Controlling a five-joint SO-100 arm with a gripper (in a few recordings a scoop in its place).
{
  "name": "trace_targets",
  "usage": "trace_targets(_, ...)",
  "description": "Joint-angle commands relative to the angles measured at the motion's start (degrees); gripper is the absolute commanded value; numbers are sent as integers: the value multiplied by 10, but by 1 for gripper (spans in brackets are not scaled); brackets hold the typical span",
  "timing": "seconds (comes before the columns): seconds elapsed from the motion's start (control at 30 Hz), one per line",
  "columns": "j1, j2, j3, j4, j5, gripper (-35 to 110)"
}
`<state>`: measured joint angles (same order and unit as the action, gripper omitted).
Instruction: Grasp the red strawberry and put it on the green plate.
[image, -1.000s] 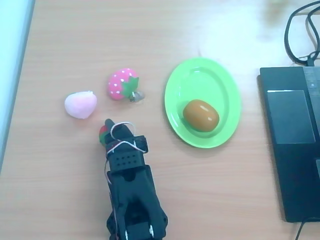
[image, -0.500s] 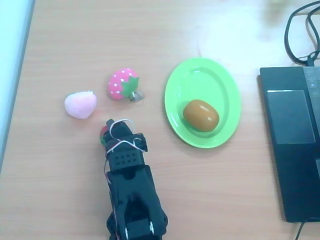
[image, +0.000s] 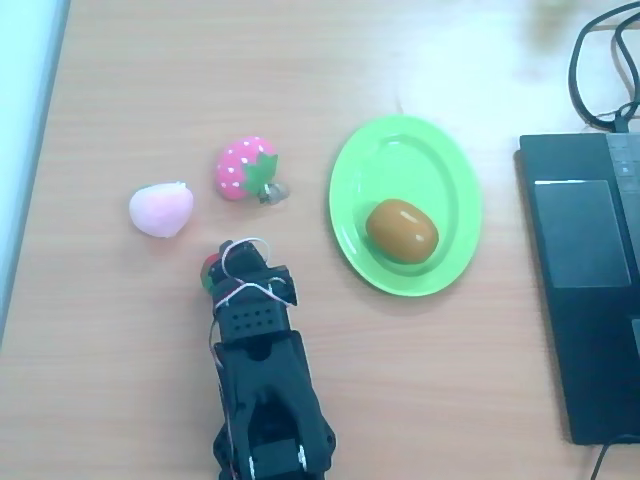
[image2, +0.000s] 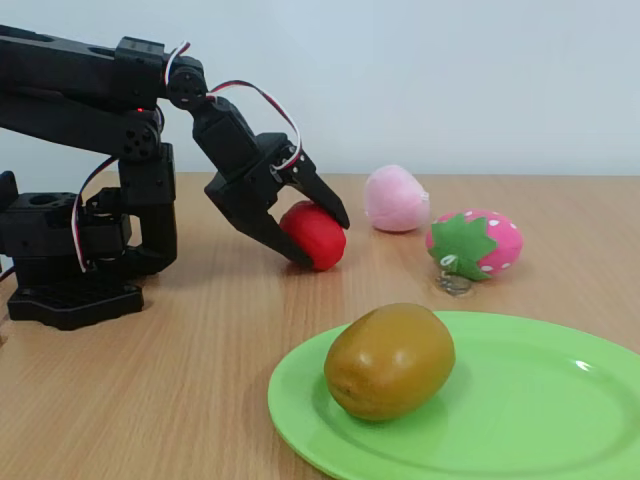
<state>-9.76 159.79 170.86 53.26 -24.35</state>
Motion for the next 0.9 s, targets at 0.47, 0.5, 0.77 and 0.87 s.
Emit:
trace_targets(0.47,-13,-14,6,3,-95,34)
trace_targets(0.5,-14,-16,5,4,-103,34)
trace_targets(0.77,-33,-34,-12,35,-133,37)
trace_targets(0.87,-37,-43,-12,36,-153,37)
